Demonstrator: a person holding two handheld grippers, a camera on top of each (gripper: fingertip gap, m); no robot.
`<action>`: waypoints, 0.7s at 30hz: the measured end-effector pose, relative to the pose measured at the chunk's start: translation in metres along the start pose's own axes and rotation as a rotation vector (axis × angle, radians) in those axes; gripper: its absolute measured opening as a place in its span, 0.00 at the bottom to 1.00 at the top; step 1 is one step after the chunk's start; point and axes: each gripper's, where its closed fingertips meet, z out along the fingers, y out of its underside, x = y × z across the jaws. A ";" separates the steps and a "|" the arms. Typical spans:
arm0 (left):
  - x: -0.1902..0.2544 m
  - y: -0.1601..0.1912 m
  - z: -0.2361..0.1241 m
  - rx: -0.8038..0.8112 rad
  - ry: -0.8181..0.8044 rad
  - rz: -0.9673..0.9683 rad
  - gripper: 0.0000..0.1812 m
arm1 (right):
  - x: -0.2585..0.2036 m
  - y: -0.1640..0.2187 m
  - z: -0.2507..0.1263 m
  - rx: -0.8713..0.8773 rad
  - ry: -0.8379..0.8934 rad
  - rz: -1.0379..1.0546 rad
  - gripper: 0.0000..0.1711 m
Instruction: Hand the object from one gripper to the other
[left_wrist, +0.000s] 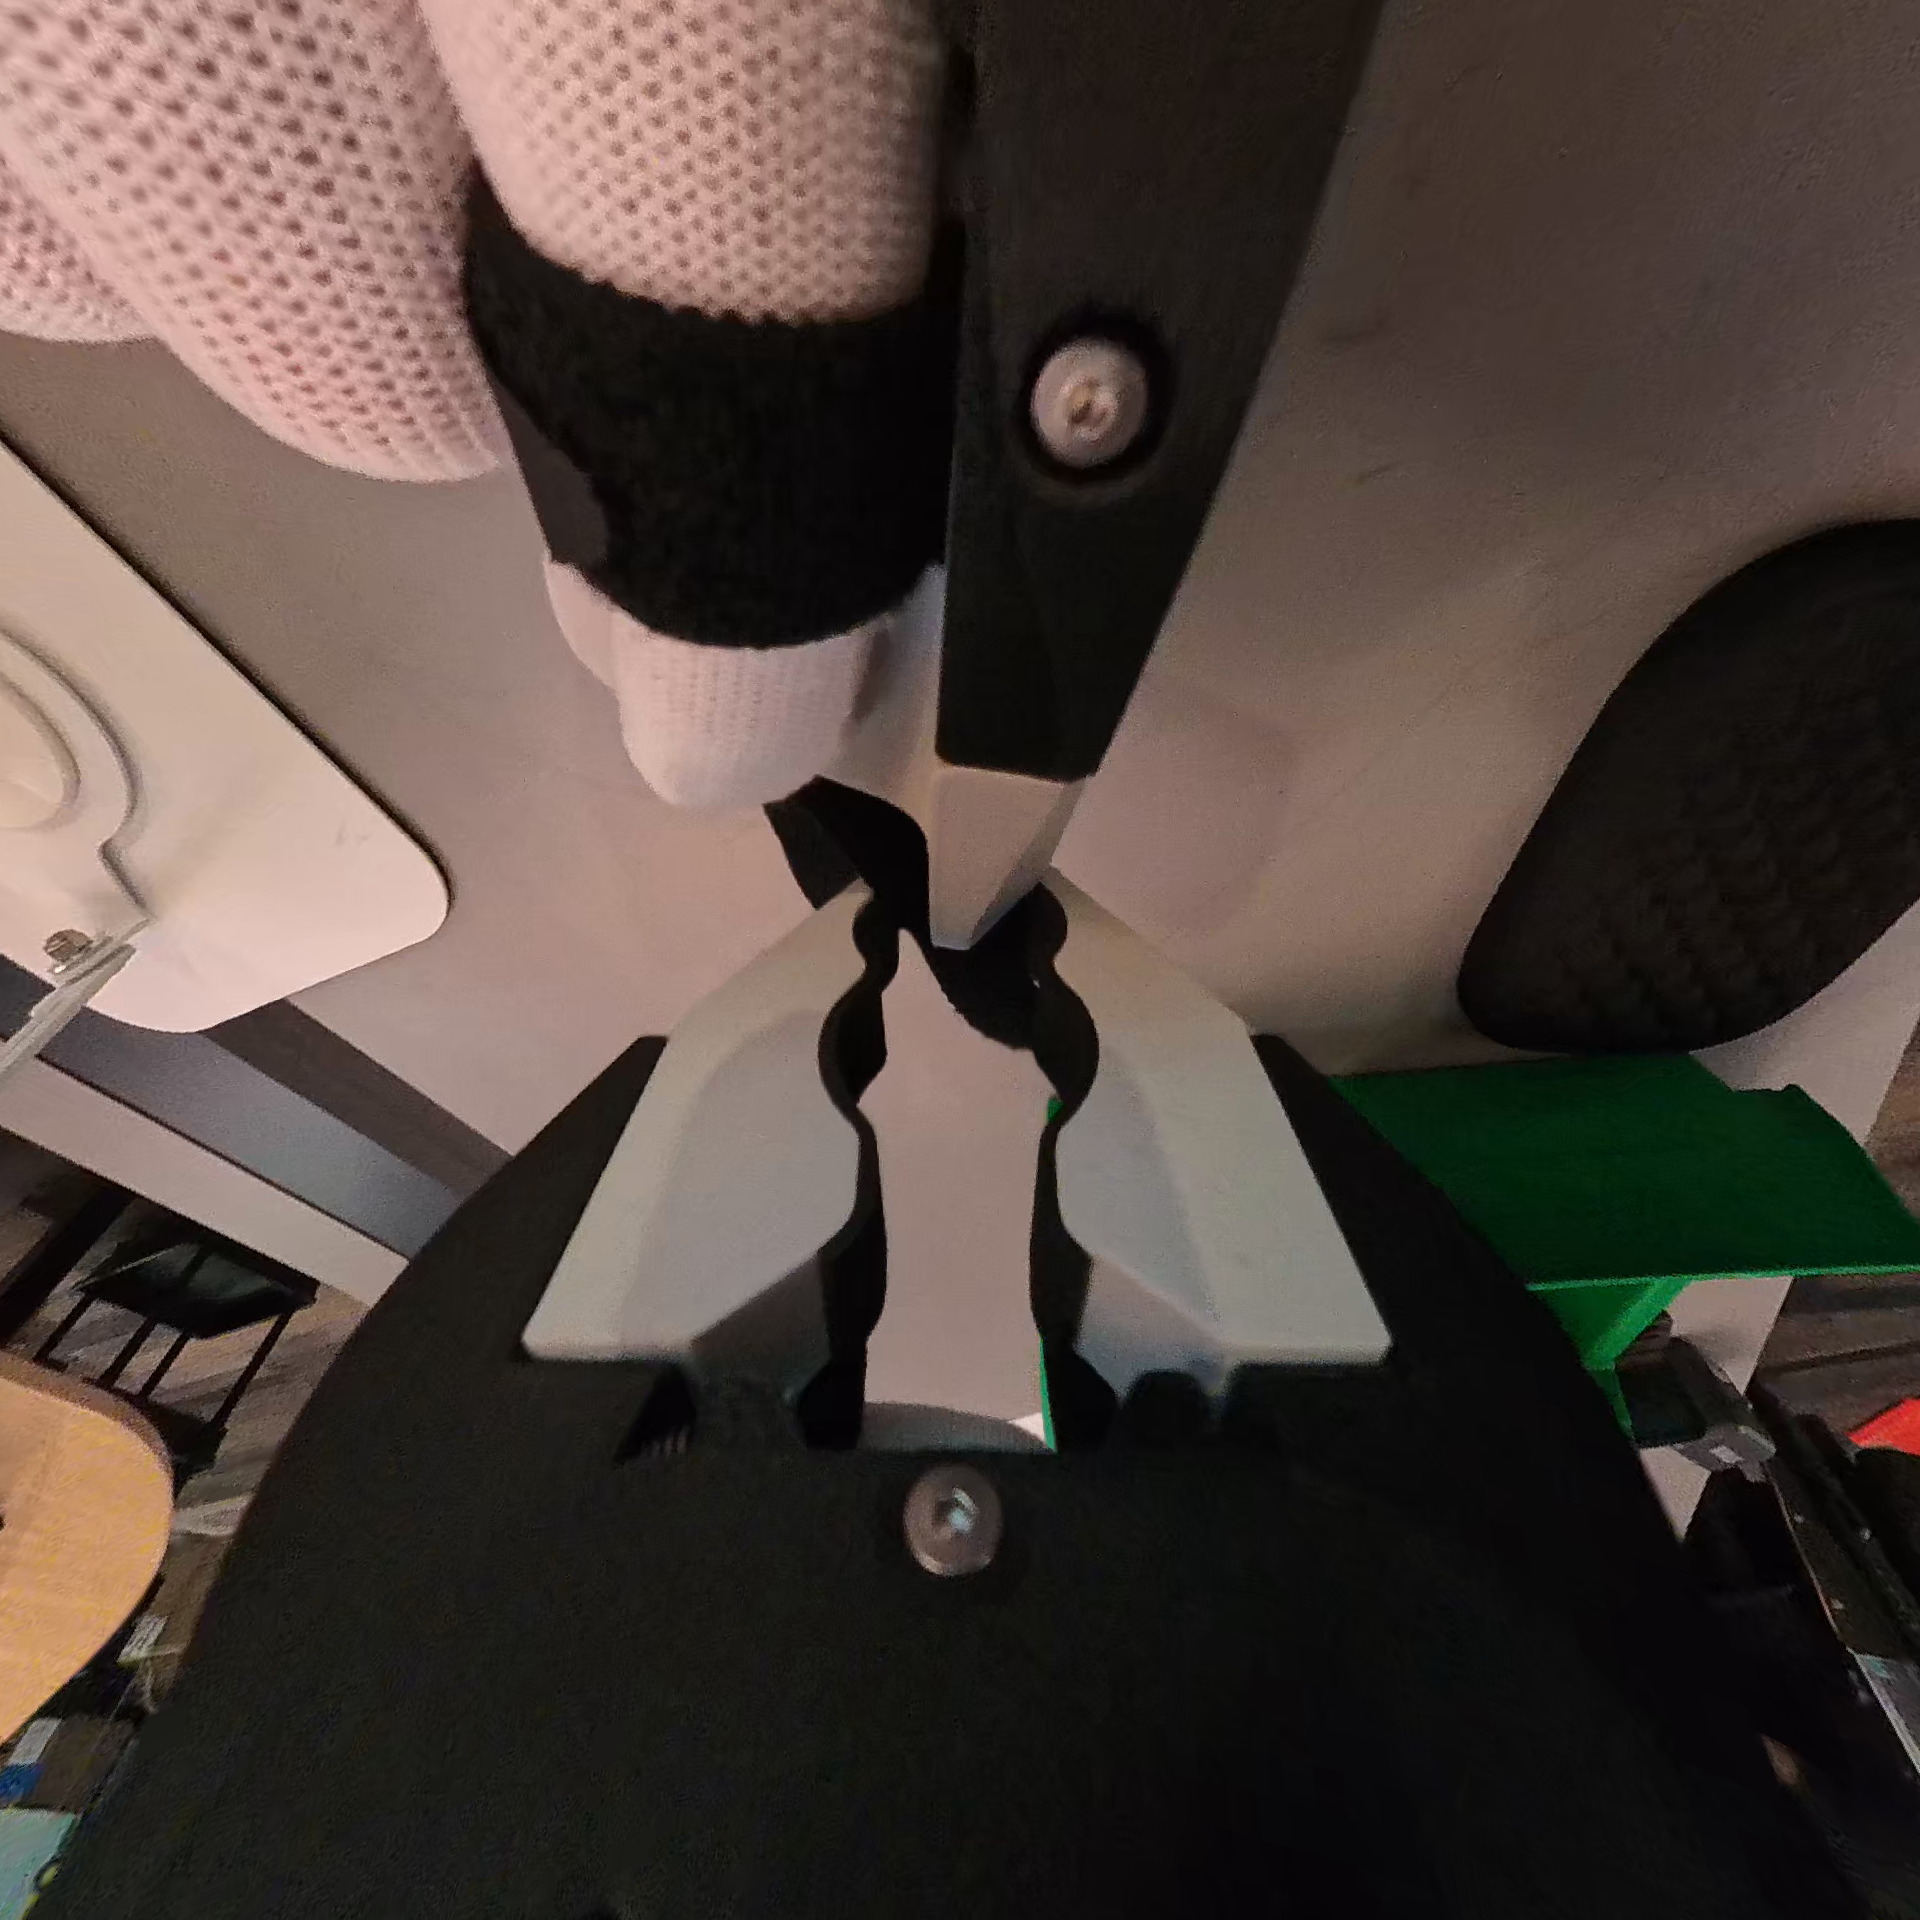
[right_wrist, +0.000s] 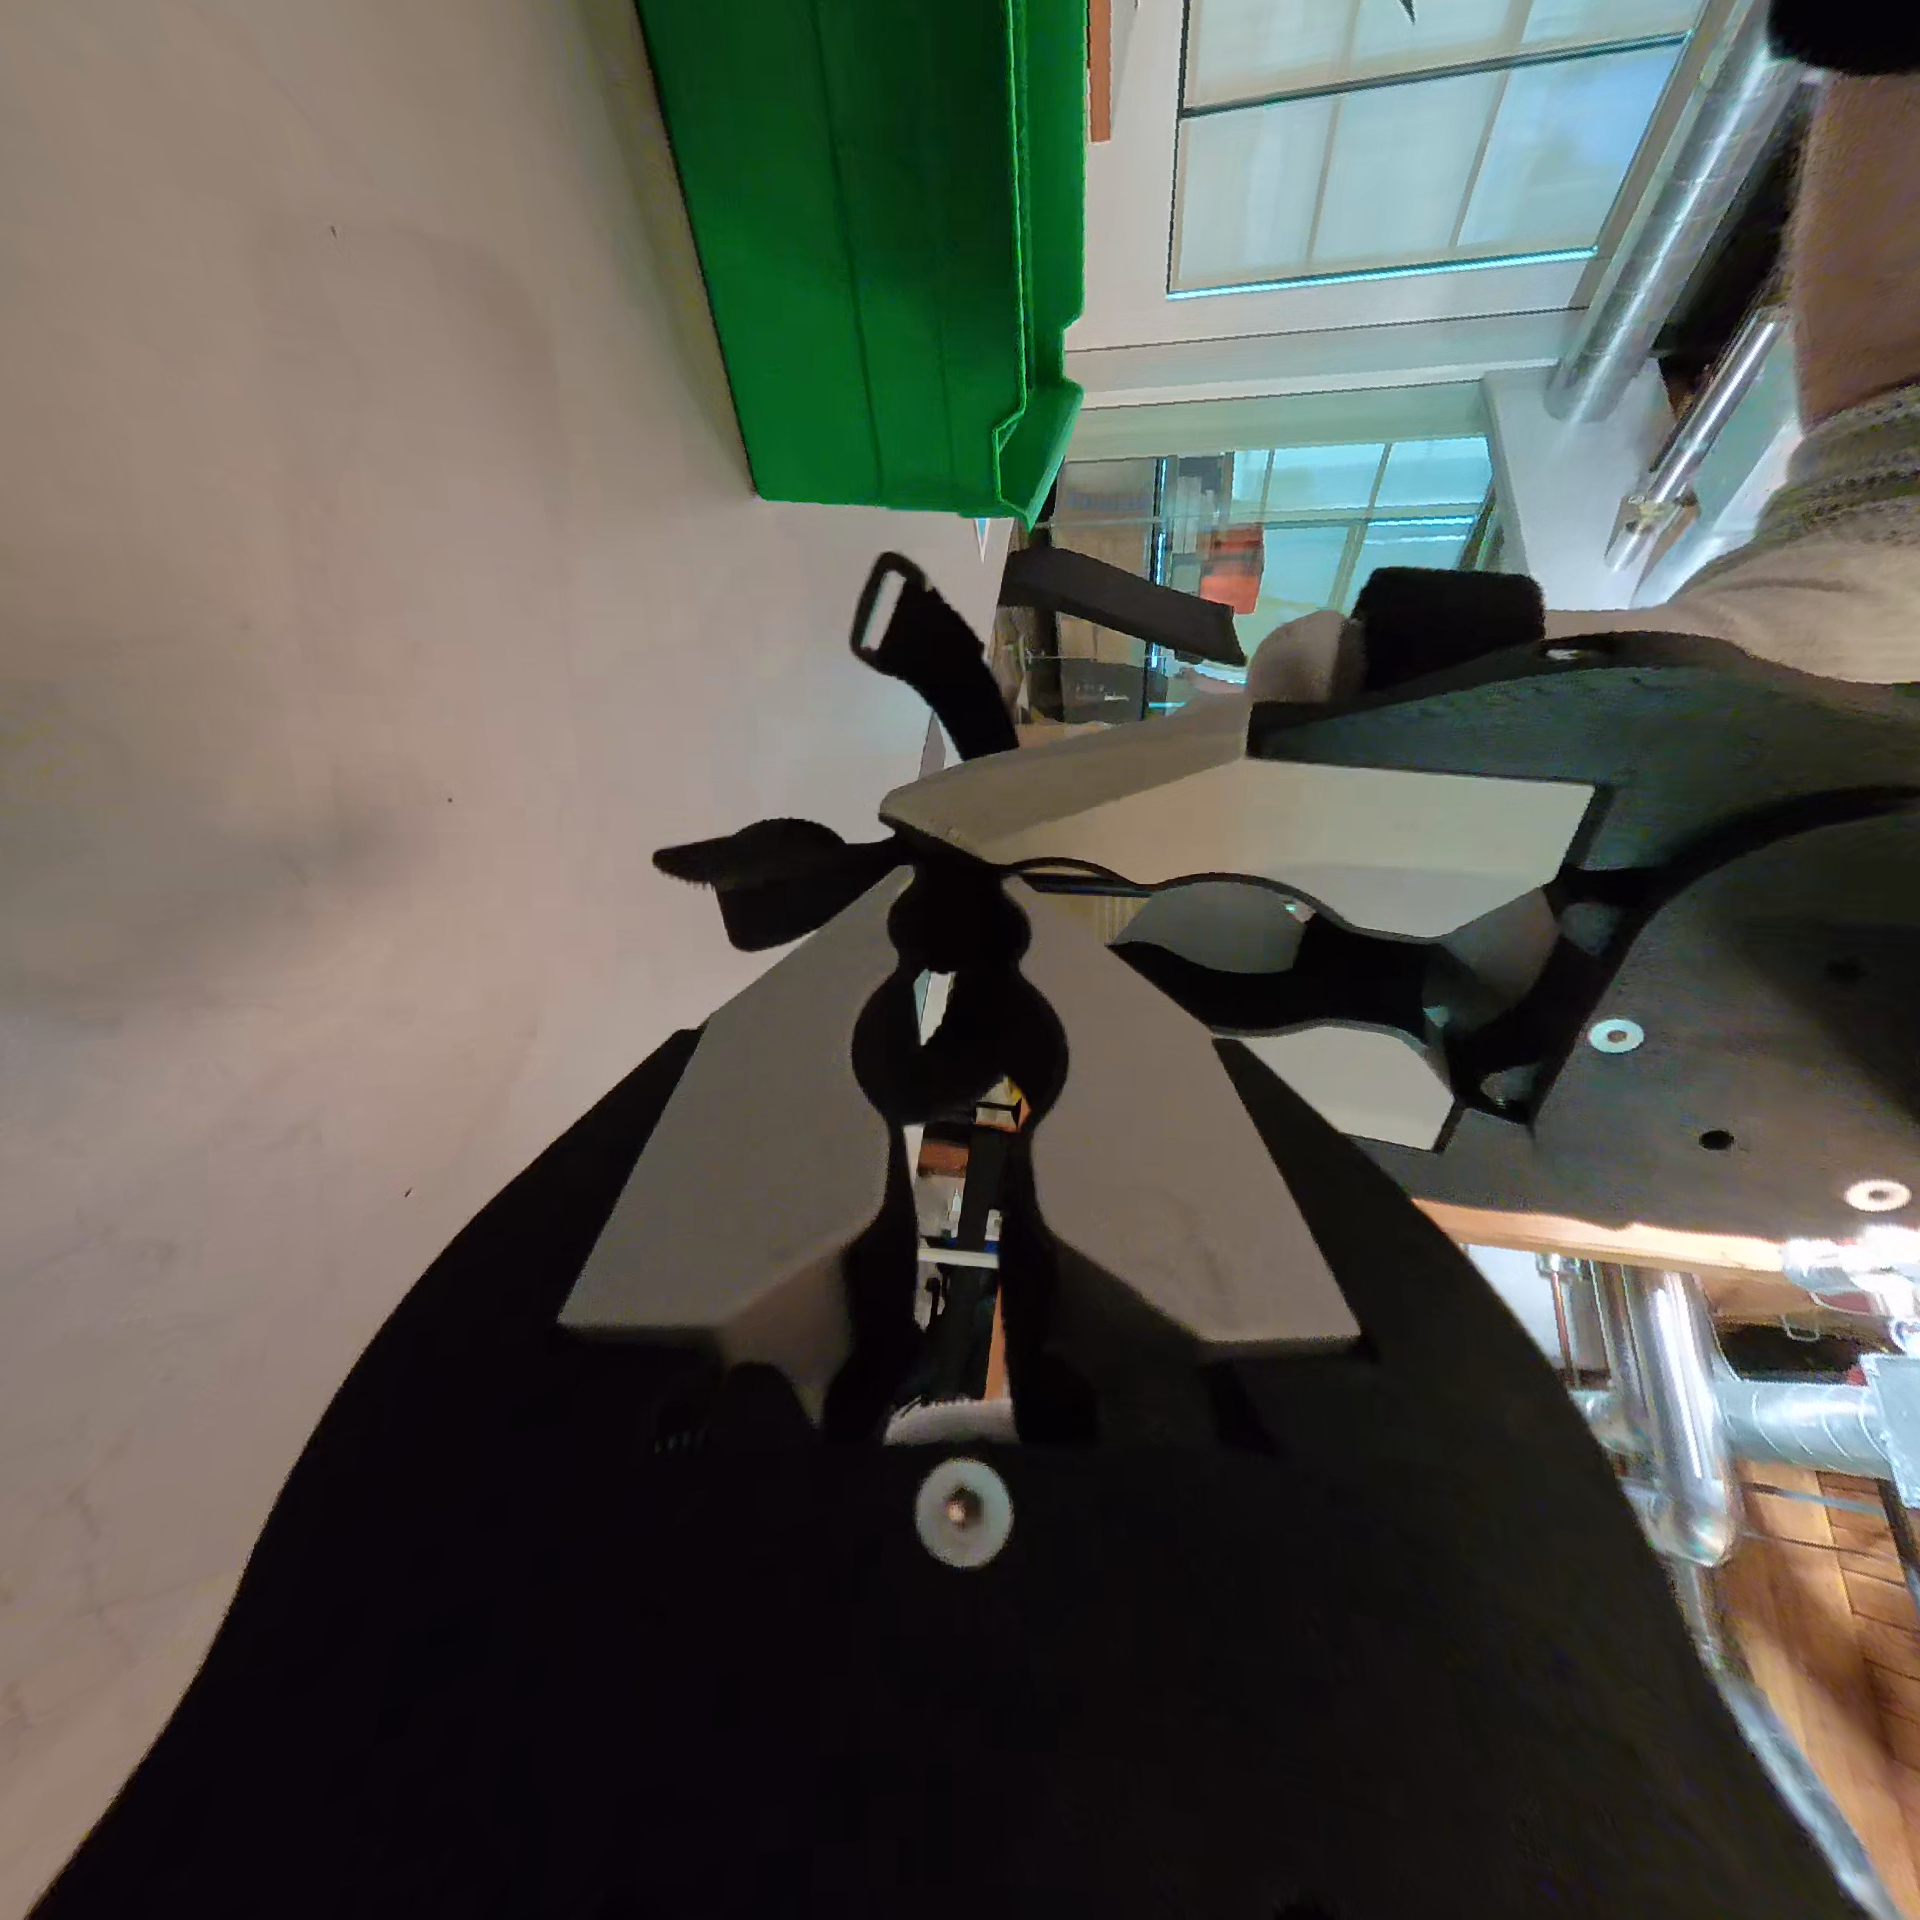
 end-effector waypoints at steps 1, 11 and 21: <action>-0.001 0.001 -0.001 -0.004 -0.002 -0.003 0.12 | 0.000 0.001 0.000 -0.003 0.000 0.007 0.02; -0.038 0.029 -0.039 0.105 -0.296 -0.268 0.35 | 0.022 0.035 -0.002 -0.082 0.099 0.165 0.02; -0.043 0.028 -0.076 0.552 -0.853 -0.631 0.44 | 0.061 0.066 -0.014 0.009 0.253 0.680 0.03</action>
